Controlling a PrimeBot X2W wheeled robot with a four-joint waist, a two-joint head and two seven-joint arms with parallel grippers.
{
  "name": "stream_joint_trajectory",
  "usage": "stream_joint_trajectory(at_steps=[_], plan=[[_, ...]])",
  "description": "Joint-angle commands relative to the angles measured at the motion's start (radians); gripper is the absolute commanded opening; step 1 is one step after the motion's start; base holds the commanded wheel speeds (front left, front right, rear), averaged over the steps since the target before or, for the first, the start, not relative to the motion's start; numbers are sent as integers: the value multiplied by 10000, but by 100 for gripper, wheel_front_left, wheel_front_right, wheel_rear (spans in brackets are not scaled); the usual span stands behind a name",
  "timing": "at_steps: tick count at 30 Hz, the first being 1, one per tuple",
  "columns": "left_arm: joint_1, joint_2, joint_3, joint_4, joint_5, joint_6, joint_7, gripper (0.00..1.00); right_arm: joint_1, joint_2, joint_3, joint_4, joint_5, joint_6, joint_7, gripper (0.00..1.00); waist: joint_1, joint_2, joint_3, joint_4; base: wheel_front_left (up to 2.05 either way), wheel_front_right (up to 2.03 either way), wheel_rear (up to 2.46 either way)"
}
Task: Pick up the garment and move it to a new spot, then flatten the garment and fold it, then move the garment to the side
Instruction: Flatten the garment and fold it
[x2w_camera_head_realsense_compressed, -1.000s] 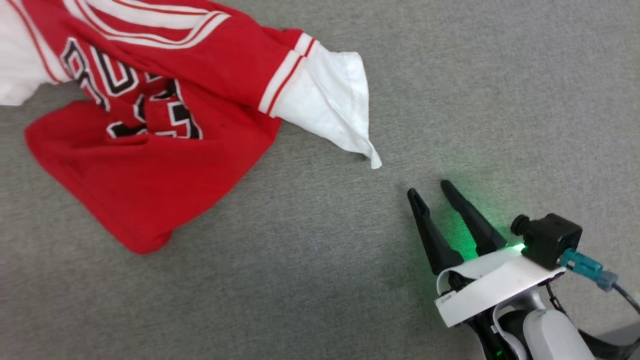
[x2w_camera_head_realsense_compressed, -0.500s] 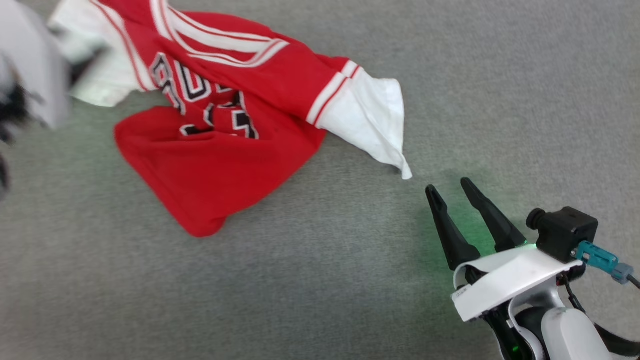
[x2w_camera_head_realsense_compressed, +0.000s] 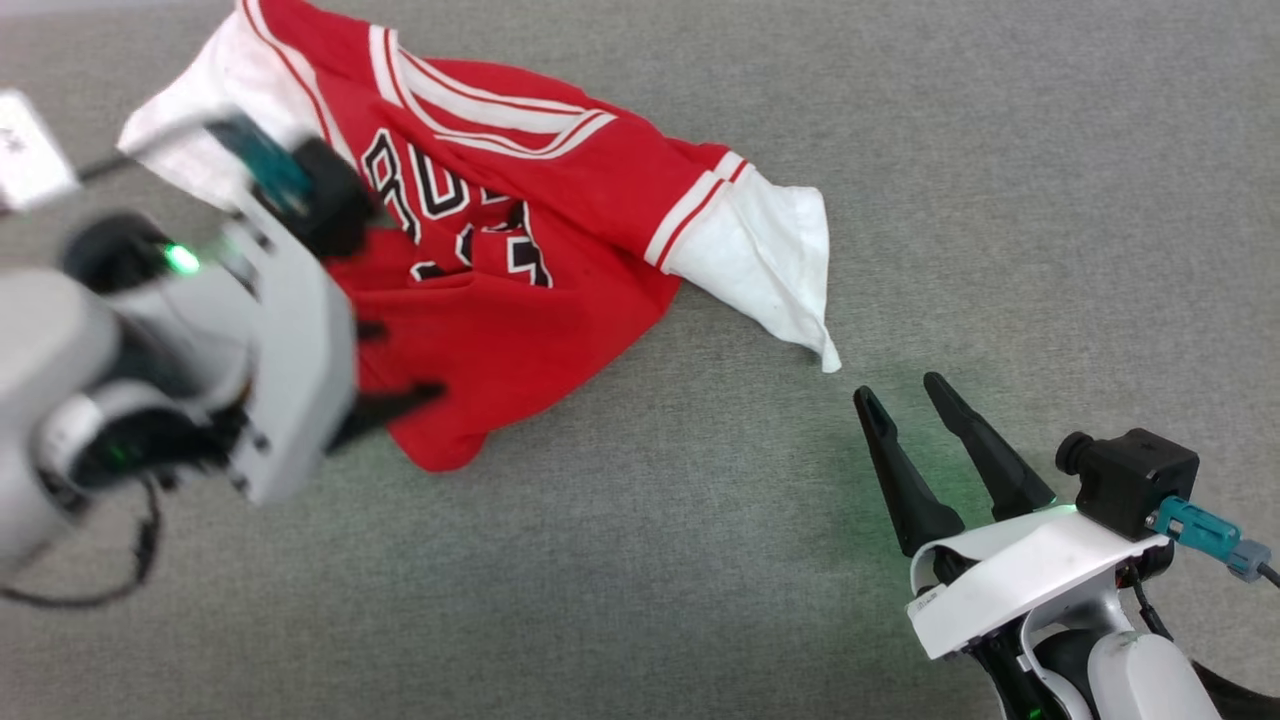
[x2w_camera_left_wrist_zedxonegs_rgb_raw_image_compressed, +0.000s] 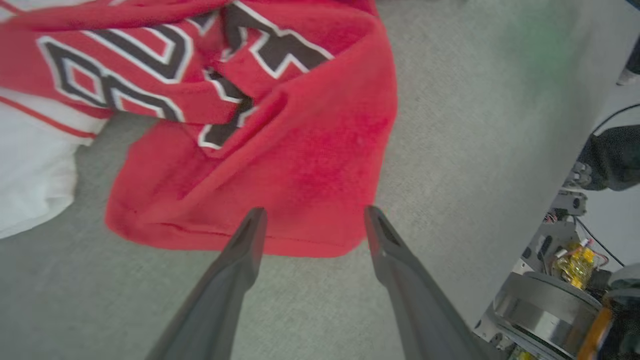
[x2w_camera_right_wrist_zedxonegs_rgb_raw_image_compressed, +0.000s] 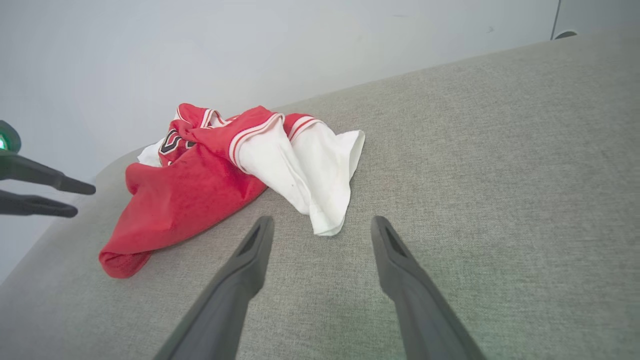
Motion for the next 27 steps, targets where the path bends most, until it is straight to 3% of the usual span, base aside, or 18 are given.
stream_joint_trajectory(at_steps=[1, 7, 17, 18, 19, 21, 27], plan=[[306, -97, 1, -227, -101, 17, 62, 100, 102, 13, 9, -5, 50, -3, -53, 100, 0, 0, -4, -64, 0, 0, 0], [931, -625, 5, -297, 351, 178, -21, 100, 43, 12, 122, 69, 155, -3, -129, 100, 0, 0, 65, -259, 0, 0, 0], [1834, -1073, -4, 1018, 1121, 230, -377, 100, 114, 12, 196, 124, 230, -3, -210, 100, 0, 0, 38, -605, 0, 0, 0], [1928, -1114, -12, 1153, 1182, 212, -439, 83, 136, 12, 200, 132, 239, -3, -218, 100, 0, 0, 18, -625, 0, 0, 0], [2034, -1167, -17, 1296, 1110, 197, -510, 47, 158, 12, 200, 137, 247, -3, -216, 100, 0, 0, -7, -640, 0, 0, 0], [2141, -1267, -41, 1454, 1006, 165, -581, 0, 188, 12, 176, 144, 255, -3, -217, 100, 0, 0, -60, -661, 0, 0, 0], [2397, -1385, -13, 609, 591, 65, -203, 0, 253, 12, 96, 120, 238, -3, -159, 100, 0, 0, -208, -633, 0, 0, 0]])
